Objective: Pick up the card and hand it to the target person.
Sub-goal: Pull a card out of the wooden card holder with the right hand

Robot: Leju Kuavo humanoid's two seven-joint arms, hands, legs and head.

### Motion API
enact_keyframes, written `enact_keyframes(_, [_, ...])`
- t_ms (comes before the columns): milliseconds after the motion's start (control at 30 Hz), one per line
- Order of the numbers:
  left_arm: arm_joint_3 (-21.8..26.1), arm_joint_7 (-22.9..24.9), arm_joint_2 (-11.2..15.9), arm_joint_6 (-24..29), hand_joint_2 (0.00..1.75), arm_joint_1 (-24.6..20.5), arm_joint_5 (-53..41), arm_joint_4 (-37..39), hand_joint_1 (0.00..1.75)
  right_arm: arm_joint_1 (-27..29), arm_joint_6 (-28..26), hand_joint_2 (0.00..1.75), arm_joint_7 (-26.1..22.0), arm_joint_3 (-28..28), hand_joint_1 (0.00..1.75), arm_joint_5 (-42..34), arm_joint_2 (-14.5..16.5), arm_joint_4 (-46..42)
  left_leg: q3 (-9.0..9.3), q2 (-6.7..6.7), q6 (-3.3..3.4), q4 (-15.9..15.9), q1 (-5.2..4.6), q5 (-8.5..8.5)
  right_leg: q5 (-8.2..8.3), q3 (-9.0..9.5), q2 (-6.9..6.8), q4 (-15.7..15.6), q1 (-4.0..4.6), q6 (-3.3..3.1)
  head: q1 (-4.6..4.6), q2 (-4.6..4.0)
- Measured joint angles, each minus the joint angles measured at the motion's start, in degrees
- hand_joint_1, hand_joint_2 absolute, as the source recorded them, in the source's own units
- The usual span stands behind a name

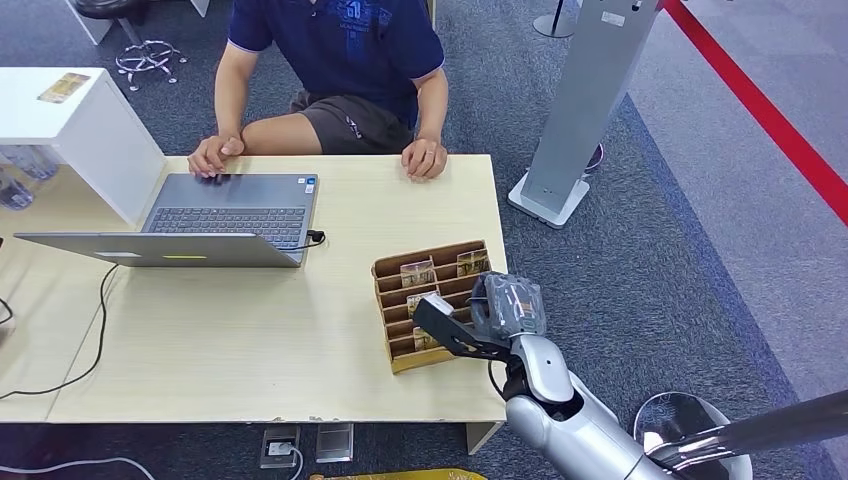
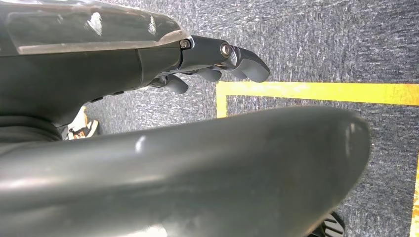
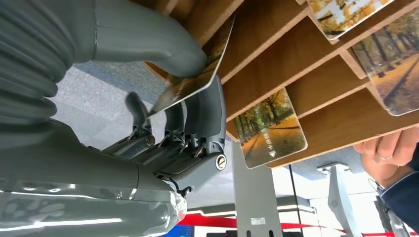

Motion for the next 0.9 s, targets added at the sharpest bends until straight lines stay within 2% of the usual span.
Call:
enact_keyframes(67, [0.0, 0.01, 0.0, 0.0, 0.0, 0.0, 0.0, 0.0, 0.0, -0.04, -0.01, 1.75, -0.04, -0.04, 1.75, 0.0, 0.01, 0.01, 0.0, 0.0, 0.0, 0.0, 0.0, 0.0, 0.0, 0.0, 0.0, 0.0, 0.0, 0.0, 0.0, 0.0])
enact_keyframes(600, [-0.03, -0.66, 0.02, 0.67, 0.0, 0.0, -0.36, 0.0, 0.0, -0.02, -0.54, 1.75, -0.9, -0.07, 1.75, 0.1, 0.02, -0.18, -0.01, 0.0, 0.0, 0.0, 0.0, 0.0, 0.0, 0.0, 0.0, 0.0, 0.0, 0.0, 0.0, 0.0])
enact_keyframes(900, [-0.03, -0.2, 0.0, 0.69, 0.0, 0.0, 0.03, 0.0, 0.0, -0.67, -0.78, 1.75, -2.51, 0.04, 1.75, 0.23, 0.08, -3.23, -0.01, 0.0, 0.0, 0.0, 0.0, 0.0, 0.0, 0.0, 0.0, 0.01, 0.0, 0.0, -0.02, 0.01])
